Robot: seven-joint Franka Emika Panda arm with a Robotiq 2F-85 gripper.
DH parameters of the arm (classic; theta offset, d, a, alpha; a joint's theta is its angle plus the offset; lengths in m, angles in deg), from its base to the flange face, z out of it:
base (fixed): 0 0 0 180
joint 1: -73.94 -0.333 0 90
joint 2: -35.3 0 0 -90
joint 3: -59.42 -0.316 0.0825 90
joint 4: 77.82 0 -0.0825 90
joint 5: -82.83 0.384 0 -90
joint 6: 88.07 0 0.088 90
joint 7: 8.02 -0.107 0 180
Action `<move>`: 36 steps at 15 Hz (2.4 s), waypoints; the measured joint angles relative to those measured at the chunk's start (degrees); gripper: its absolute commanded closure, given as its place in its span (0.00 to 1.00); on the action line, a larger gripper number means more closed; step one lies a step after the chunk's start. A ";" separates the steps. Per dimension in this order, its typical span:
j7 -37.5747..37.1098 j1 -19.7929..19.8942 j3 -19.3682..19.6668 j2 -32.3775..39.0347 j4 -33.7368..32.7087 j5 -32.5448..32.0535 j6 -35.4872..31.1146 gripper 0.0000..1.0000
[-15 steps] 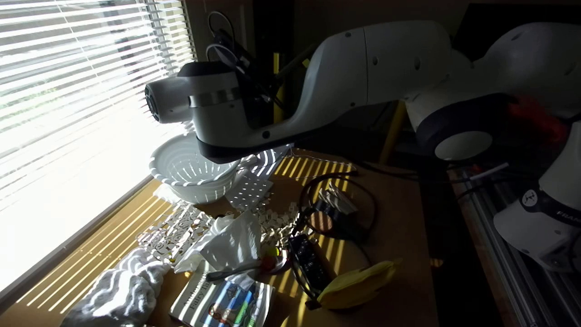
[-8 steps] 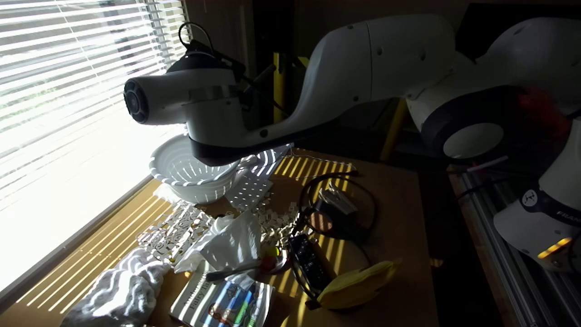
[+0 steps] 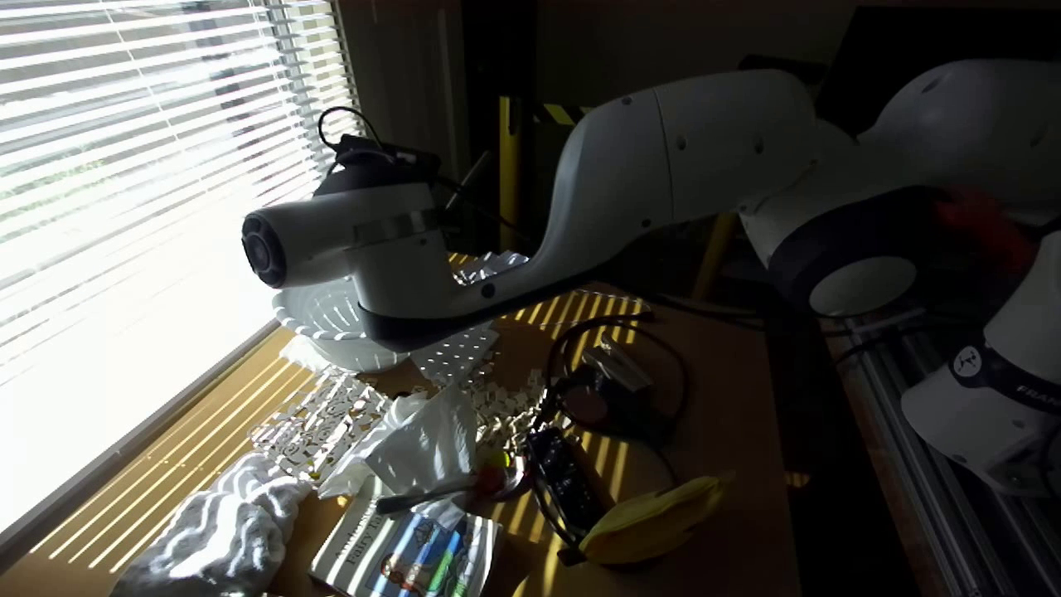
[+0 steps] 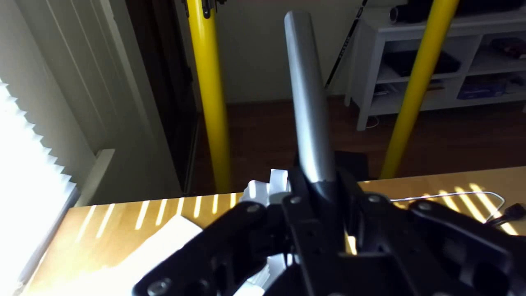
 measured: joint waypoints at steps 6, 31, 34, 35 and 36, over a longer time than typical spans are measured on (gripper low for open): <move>-4.77 -1.02 0.84 1.16 -0.51 0.19 10.87 0.94; -7.33 3.87 -0.23 1.45 -0.73 14.93 13.34 0.94; -9.83 5.14 -1.01 -0.93 -0.76 19.69 13.34 0.94; -11.32 5.57 -1.05 -1.72 -0.77 21.29 13.34 0.94; -13.38 5.96 -1.05 -2.49 -0.77 22.46 13.63 0.94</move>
